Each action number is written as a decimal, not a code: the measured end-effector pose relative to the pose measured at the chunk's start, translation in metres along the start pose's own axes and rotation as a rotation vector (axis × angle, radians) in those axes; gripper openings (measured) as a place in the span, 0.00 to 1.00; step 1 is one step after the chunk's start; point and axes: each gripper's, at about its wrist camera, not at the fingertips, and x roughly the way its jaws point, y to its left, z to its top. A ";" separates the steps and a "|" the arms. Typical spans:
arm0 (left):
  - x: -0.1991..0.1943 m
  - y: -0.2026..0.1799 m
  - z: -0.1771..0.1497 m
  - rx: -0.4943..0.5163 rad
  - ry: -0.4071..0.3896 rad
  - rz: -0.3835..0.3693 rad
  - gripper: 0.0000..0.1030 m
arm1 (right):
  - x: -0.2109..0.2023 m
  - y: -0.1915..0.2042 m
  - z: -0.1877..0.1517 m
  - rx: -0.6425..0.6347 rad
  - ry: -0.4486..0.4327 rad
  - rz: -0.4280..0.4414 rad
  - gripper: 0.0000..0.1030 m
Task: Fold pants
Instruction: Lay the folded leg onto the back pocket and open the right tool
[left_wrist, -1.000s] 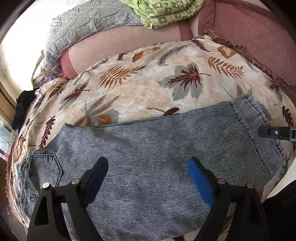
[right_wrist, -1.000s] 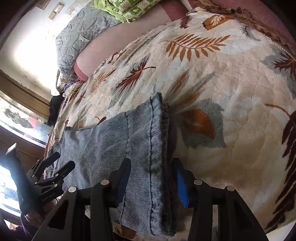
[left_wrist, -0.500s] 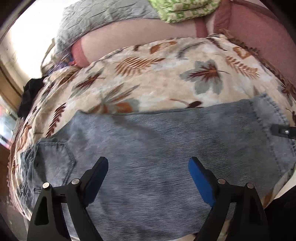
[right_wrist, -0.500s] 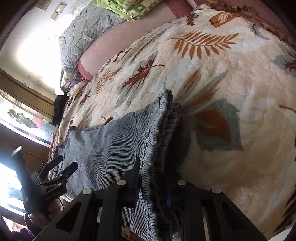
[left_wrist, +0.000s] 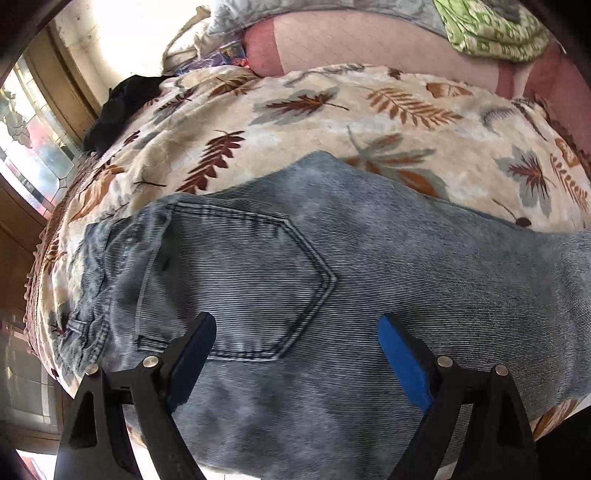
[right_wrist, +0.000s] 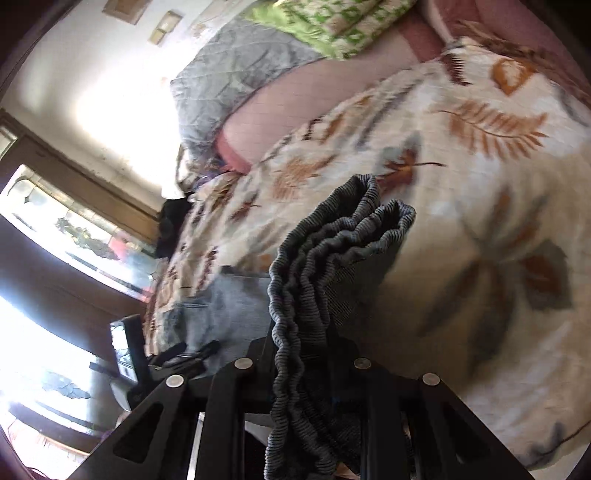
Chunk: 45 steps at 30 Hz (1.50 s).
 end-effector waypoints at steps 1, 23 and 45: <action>-0.003 0.004 -0.001 -0.011 -0.006 -0.006 0.88 | 0.006 0.011 0.000 -0.004 0.006 0.016 0.20; -0.040 0.008 -0.013 0.003 -0.104 -0.091 0.88 | 0.091 0.046 -0.017 -0.034 0.054 -0.016 0.37; -0.027 0.044 -0.024 -0.039 -0.091 0.130 0.89 | 0.095 0.066 -0.076 -0.315 0.139 -0.069 0.28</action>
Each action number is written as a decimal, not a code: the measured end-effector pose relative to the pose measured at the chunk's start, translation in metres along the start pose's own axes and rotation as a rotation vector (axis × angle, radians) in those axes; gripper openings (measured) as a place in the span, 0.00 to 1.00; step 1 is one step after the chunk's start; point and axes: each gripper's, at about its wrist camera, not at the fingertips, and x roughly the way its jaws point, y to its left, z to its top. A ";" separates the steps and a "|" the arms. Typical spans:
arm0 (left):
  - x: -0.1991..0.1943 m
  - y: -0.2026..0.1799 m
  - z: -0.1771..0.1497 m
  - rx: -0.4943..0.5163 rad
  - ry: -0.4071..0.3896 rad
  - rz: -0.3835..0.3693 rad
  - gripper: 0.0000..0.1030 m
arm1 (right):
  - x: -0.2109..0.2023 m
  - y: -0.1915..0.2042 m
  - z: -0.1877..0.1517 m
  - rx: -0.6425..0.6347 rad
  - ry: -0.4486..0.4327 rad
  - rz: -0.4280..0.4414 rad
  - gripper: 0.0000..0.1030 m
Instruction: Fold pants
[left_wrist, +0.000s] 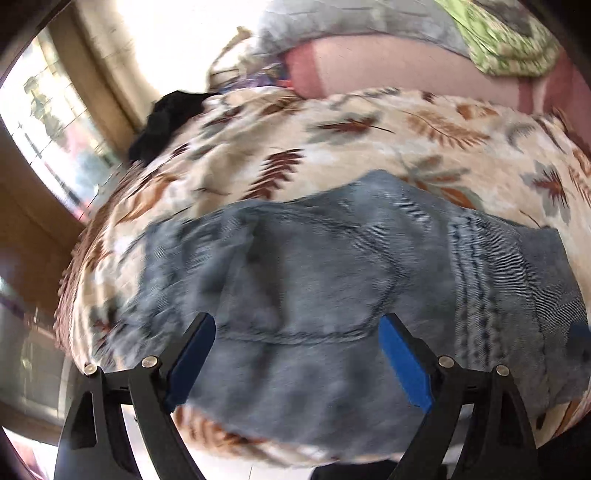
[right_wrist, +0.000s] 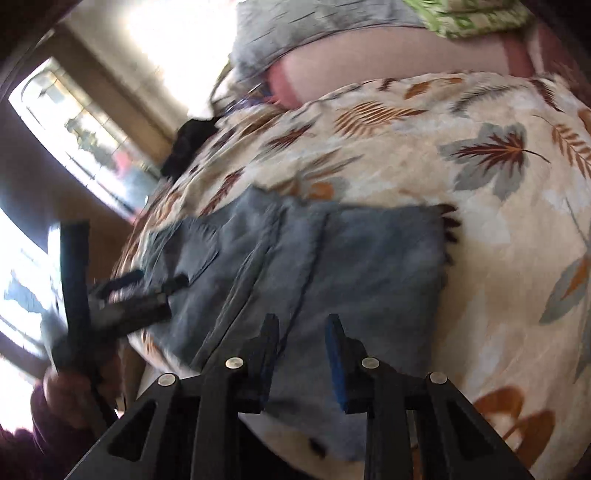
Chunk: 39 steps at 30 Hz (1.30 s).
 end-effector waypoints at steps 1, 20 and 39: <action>-0.003 0.012 -0.004 -0.019 -0.004 0.012 0.89 | 0.005 0.007 -0.007 -0.023 0.018 -0.003 0.28; 0.009 0.231 -0.076 -0.483 0.154 0.103 0.88 | -0.049 -0.014 -0.010 0.045 -0.249 0.076 0.43; 0.059 0.223 -0.050 -0.630 0.343 -0.226 0.88 | -0.048 -0.031 -0.005 0.097 -0.270 0.064 0.45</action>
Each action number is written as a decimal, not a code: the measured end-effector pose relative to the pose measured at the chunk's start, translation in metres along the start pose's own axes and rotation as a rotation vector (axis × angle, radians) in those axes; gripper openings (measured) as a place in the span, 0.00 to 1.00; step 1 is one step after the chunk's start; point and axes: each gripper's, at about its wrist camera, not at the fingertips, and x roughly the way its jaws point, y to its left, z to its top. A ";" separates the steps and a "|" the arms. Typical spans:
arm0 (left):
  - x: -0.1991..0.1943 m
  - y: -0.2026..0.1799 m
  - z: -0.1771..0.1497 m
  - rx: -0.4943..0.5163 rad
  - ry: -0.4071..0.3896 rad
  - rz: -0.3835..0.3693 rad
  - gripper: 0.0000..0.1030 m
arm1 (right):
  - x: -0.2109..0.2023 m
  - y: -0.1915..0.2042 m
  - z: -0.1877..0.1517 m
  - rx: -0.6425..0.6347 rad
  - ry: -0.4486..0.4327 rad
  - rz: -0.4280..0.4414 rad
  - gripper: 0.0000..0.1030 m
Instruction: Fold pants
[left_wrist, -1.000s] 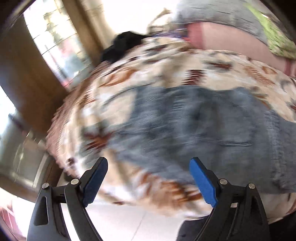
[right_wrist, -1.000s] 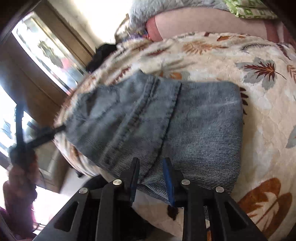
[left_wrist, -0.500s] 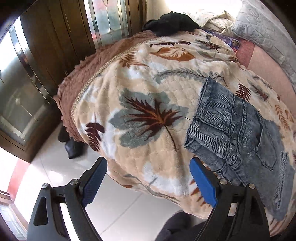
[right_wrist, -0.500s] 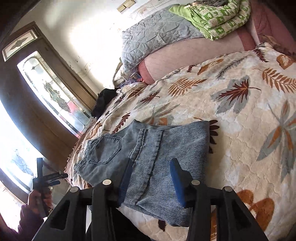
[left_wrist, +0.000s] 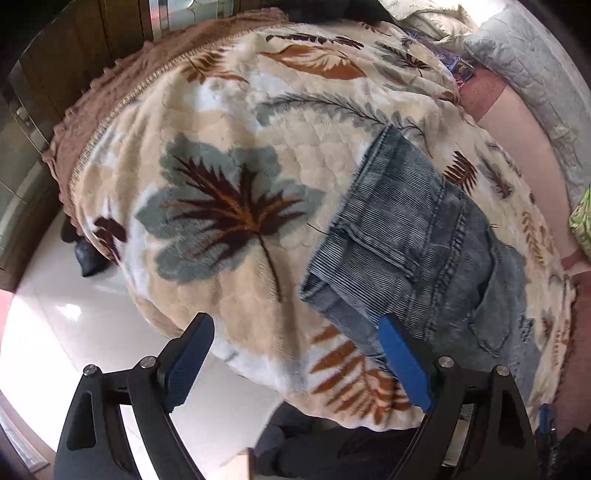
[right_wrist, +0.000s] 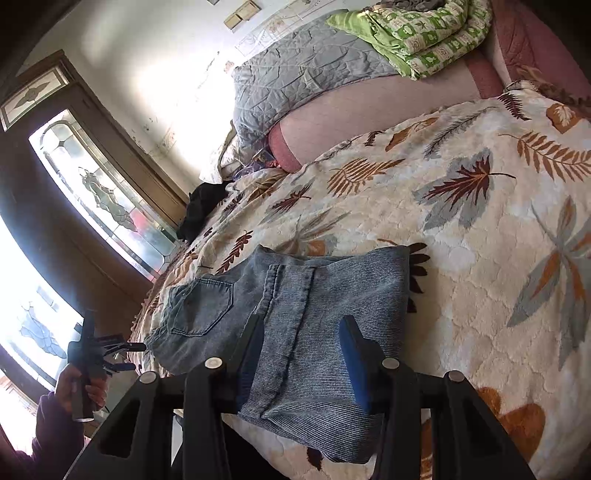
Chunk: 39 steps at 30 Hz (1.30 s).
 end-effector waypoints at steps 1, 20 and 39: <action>0.001 0.000 -0.001 -0.015 0.003 -0.009 0.88 | 0.001 0.000 0.000 -0.001 0.001 0.000 0.45; 0.024 -0.020 0.013 -0.168 0.033 -0.288 0.71 | 0.006 0.006 -0.002 -0.038 0.019 -0.014 0.45; 0.040 -0.012 0.012 -0.222 0.028 -0.276 0.57 | 0.012 0.011 -0.005 -0.074 0.037 -0.027 0.45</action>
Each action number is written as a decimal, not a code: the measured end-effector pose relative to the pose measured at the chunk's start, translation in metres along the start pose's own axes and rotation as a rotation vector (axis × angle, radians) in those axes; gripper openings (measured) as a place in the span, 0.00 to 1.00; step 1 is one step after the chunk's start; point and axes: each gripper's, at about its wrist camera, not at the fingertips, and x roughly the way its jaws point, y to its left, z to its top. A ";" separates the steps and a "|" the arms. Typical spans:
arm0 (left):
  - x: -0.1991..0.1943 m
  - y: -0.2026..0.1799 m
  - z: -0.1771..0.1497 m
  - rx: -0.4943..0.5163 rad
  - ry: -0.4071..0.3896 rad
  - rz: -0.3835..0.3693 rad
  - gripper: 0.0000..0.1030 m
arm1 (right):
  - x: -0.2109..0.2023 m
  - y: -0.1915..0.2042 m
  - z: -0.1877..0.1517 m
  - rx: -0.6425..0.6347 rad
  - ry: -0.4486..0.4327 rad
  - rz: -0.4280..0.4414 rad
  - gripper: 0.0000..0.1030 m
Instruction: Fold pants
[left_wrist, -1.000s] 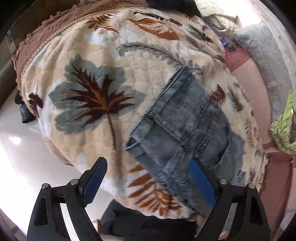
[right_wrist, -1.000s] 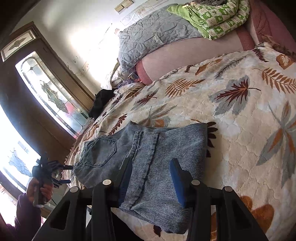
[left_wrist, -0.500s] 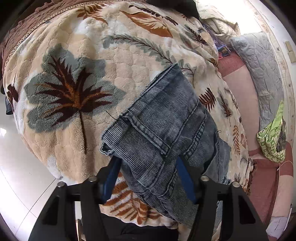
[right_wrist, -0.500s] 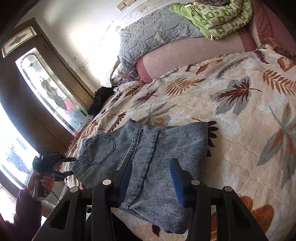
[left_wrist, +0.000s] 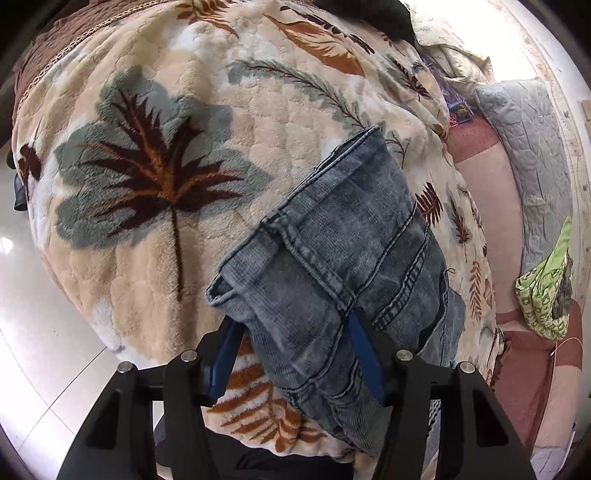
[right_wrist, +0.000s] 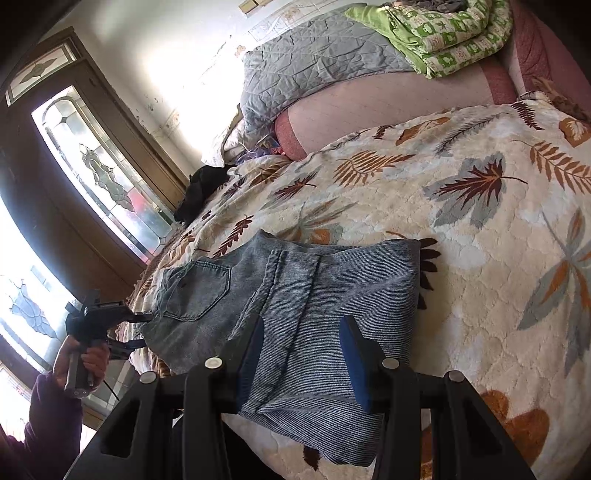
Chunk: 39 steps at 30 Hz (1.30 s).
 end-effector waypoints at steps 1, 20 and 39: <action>0.002 -0.001 0.001 0.008 -0.001 0.006 0.54 | 0.000 0.000 0.000 -0.003 -0.001 -0.002 0.45; -0.056 -0.091 -0.037 0.412 -0.262 0.056 0.14 | -0.001 -0.007 0.001 0.009 -0.001 -0.018 0.45; -0.076 -0.252 -0.218 1.013 -0.298 -0.100 0.10 | -0.037 -0.061 0.006 0.179 -0.076 -0.099 0.45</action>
